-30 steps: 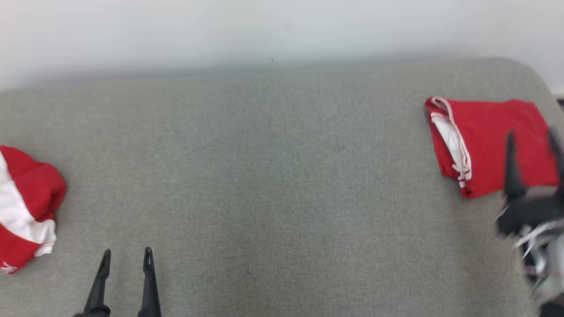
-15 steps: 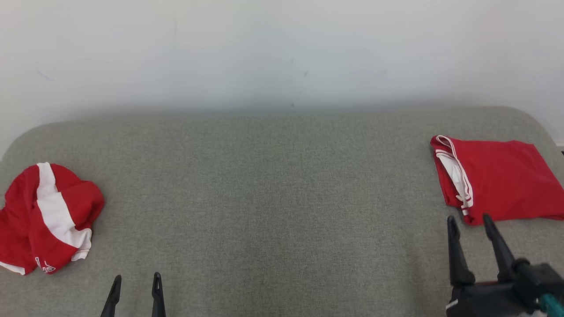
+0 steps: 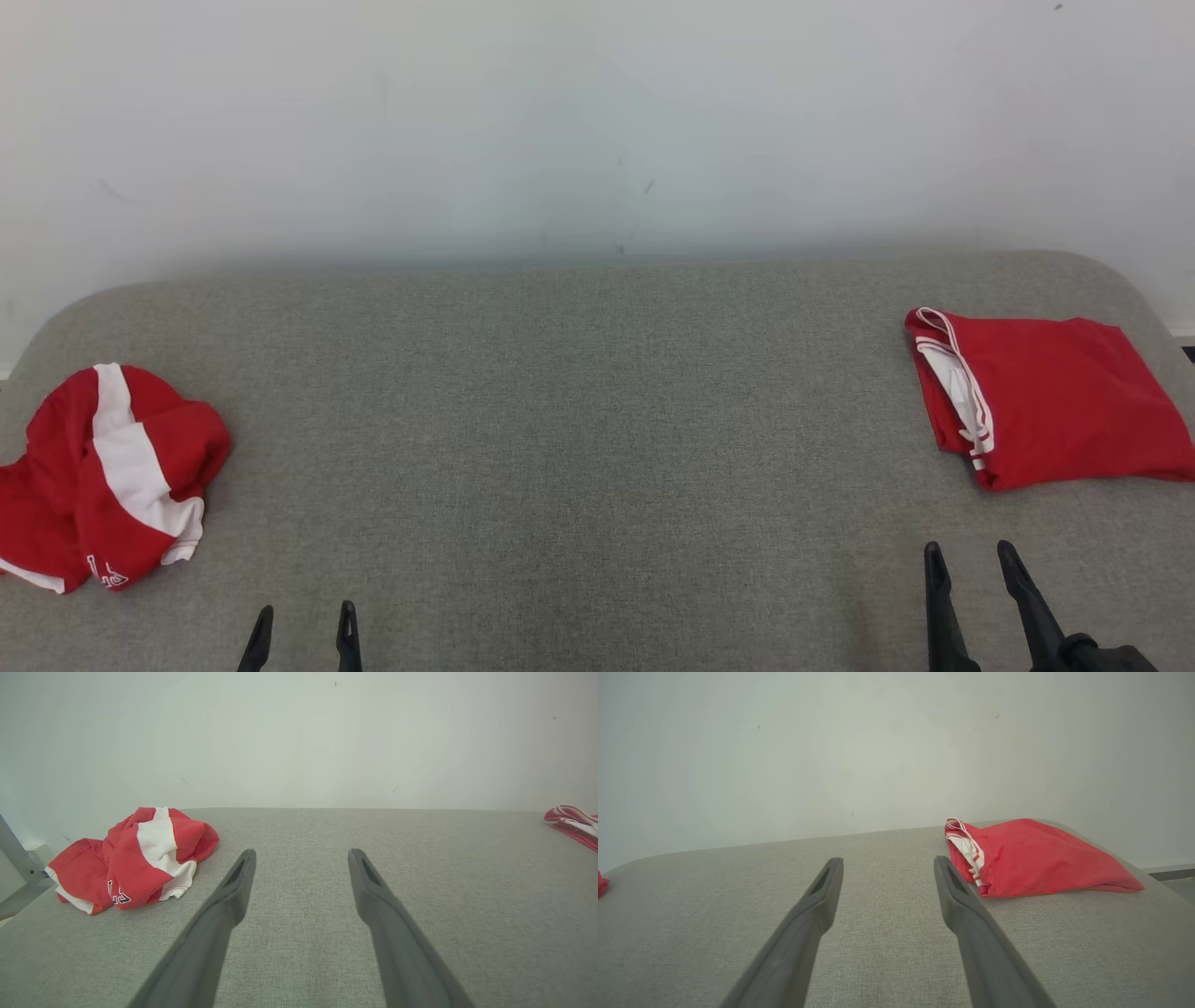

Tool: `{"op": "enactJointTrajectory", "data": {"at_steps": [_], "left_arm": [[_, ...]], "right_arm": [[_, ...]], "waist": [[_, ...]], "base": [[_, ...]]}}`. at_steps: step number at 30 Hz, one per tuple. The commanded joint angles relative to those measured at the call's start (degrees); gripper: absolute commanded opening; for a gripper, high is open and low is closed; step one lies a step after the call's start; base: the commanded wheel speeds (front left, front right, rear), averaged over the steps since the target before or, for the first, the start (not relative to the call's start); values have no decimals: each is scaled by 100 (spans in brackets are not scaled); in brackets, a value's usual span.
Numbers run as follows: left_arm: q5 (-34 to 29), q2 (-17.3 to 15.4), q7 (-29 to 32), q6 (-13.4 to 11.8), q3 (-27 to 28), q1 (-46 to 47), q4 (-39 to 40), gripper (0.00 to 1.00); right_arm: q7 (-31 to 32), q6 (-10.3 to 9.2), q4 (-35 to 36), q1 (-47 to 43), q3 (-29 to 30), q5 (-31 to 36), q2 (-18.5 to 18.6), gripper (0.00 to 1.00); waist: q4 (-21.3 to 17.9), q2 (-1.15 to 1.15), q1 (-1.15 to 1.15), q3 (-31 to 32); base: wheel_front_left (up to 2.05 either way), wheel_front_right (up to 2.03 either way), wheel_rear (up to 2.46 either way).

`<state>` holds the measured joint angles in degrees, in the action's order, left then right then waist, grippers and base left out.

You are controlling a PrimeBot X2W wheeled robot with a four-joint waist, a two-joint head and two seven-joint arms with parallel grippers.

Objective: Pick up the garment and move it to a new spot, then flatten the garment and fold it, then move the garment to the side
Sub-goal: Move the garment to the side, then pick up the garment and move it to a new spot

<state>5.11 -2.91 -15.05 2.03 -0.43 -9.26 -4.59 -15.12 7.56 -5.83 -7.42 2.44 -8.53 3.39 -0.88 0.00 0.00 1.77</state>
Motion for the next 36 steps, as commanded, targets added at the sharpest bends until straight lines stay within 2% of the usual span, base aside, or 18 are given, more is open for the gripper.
{"op": "enactJointTrajectory", "data": {"at_steps": [1, 26, 36], "left_arm": [[-30, 2, -18, -12, -16, 6, -19, 100], [19, 3, -18, -14, 39, 101, -95, 100], [-17, 3, -18, 3, 74, 144, -144, 100]], "right_arm": [[0, -12, 22, -66, -49, 36, -28, 100], [0, -12, -101, -112, -94, -126, -54, 100], [0, -12, -144, -155, -98, -196, -53, 100]], "waist": [[10, 0, 0, 1], [114, 0, 0, -44], [620, 0, 0, -29]], "base": [[0, 0, 0], [0, 0, 0], [0, 0, 0]]}}
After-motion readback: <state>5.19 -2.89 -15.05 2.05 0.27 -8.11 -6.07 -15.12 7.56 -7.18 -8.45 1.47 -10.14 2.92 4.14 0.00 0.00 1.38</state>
